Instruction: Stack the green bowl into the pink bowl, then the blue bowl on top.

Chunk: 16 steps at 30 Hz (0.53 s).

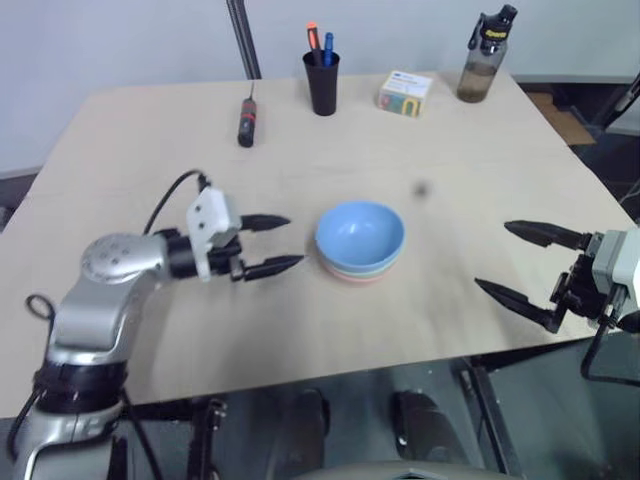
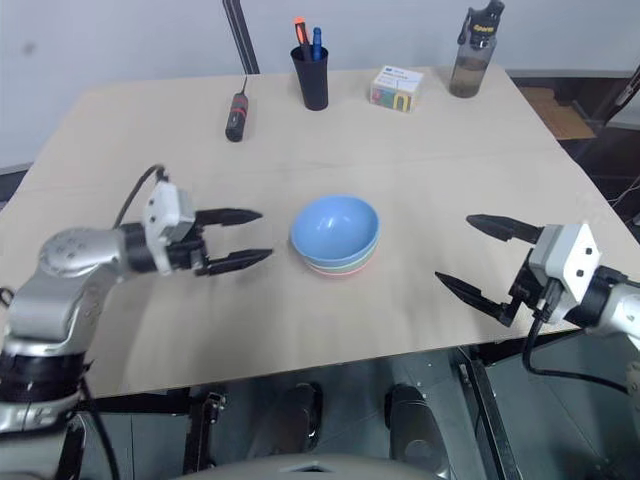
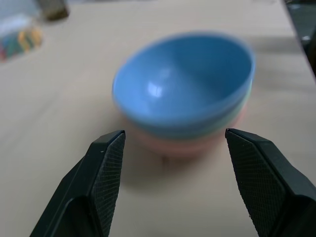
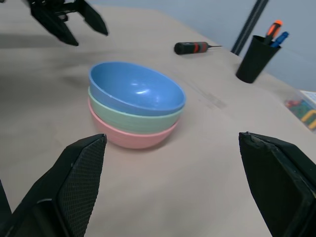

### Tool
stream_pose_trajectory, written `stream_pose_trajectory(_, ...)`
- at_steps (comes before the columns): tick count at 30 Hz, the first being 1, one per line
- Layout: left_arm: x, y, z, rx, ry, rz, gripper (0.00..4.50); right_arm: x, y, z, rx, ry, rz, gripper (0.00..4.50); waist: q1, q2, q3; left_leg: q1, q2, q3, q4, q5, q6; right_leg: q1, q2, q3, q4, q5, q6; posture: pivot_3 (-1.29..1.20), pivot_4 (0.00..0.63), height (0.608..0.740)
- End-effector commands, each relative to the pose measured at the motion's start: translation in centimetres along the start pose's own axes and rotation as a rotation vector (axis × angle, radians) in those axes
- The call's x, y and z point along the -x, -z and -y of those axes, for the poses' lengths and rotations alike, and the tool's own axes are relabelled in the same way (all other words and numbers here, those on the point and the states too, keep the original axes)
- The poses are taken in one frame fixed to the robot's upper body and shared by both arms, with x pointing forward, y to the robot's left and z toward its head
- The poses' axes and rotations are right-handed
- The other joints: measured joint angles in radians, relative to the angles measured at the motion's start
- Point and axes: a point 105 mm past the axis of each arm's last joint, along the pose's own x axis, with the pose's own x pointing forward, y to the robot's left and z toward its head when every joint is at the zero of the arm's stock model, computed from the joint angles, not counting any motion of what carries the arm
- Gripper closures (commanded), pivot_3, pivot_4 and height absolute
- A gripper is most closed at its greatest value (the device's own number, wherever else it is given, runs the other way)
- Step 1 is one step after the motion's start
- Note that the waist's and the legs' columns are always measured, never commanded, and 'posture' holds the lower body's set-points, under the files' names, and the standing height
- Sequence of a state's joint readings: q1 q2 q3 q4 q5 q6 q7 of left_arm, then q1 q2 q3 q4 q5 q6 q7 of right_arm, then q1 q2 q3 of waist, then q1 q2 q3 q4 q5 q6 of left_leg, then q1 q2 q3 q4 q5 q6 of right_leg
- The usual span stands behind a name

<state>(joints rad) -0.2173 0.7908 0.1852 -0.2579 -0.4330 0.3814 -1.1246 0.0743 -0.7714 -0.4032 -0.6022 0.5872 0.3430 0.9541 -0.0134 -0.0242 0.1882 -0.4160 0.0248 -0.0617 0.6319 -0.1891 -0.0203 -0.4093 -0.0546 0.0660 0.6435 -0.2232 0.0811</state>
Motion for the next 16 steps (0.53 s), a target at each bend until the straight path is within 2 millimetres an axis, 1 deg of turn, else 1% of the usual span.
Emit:
stream_pose_trajectory(1, 1.0, -0.8, 0.4, -0.043, -0.044, 0.009, 1.08, 0.0, -0.8, 0.4, 0.039, -0.025, 0.021, 0.00, 0.002, 0.000, 0.000, 0.000, 0.000, 0.000, 0.000, 0.000, 0.000, 0.000, 0.000, 0.000, 0.000, 0.000, 0.000, 0.00, 0.150, 0.740)
stream_pose_trajectory(5, 1.6, -0.1, 1.0, -0.010, -0.055, -0.007, 1.08, -0.1, -0.8, 0.7, 0.039, -0.033, 0.020, 0.00, 0.000, -0.001, 0.000, 0.000, 0.000, 0.000, 0.000, 0.000, 0.000, 0.000, 0.000, 0.000, 0.000, 0.000, 0.000, 0.00, 0.150, 0.740)
stream_pose_trajectory(9, 1.9, -0.4, 1.5, 0.016, -0.064, 0.024, 1.08, -0.1, -0.7, 1.0, 0.037, -0.031, 0.008, 0.00, -0.001, 0.000, 0.000, 0.000, 0.000, 0.000, 0.000, 0.000, 0.000, 0.000, 0.000, 0.000, 0.000, 0.000, 0.000, 0.00, 0.150, 0.740)
stream_pose_trajectory(16, 2.2, -0.2, 2.5, 0.048, -0.070, 0.026, 1.08, 0.0, -0.7, 1.4, 0.042, -0.036, 0.003, 0.00, -0.001, 0.000, 0.000, 0.000, 0.000, 0.001, 0.000, 0.000, 0.000, 0.000, 0.000, 0.000, 0.000, 0.000, 0.000, 0.00, 0.150, 0.740)
